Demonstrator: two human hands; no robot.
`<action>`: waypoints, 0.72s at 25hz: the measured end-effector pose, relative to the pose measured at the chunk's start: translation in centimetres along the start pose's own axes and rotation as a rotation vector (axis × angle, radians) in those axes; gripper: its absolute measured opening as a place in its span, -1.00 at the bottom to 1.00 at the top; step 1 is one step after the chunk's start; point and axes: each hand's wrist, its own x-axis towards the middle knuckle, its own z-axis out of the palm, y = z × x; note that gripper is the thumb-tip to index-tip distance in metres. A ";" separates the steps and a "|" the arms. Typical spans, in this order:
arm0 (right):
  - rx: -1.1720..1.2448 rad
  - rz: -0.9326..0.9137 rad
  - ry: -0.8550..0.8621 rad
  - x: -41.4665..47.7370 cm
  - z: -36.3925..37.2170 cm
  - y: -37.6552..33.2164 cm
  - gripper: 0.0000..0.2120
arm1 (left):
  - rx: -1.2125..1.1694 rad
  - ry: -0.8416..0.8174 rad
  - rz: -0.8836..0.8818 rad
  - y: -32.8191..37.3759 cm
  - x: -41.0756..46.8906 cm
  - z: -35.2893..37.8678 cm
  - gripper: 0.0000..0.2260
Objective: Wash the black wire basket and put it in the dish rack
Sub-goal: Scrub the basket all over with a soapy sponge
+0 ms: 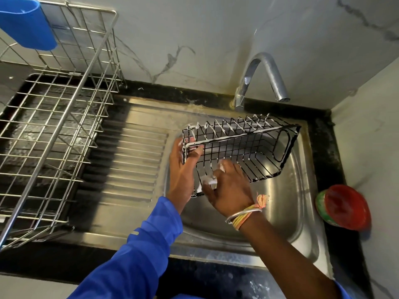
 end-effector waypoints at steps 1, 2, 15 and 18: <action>-0.100 0.001 -0.024 -0.2 -0.2 -0.2 -0.64 | -0.004 -0.002 -0.002 -0.1 0.1 -0.1 -0.22; -0.142 0.011 -0.043 -0.4 -0.4 -0.5 -0.63 | -0.011 -0.005 -0.001 -0.2 0.3 -0.1 -0.23; -0.057 -0.037 -0.226 1.5 -5.8 0.3 -0.51 | 0.006 -0.013 0.039 0.6 0.9 -0.4 -0.54; -0.047 -0.117 -0.307 1.9 -5.8 -1.1 -0.64 | 0.007 -0.015 0.036 0.5 0.7 -0.1 -0.52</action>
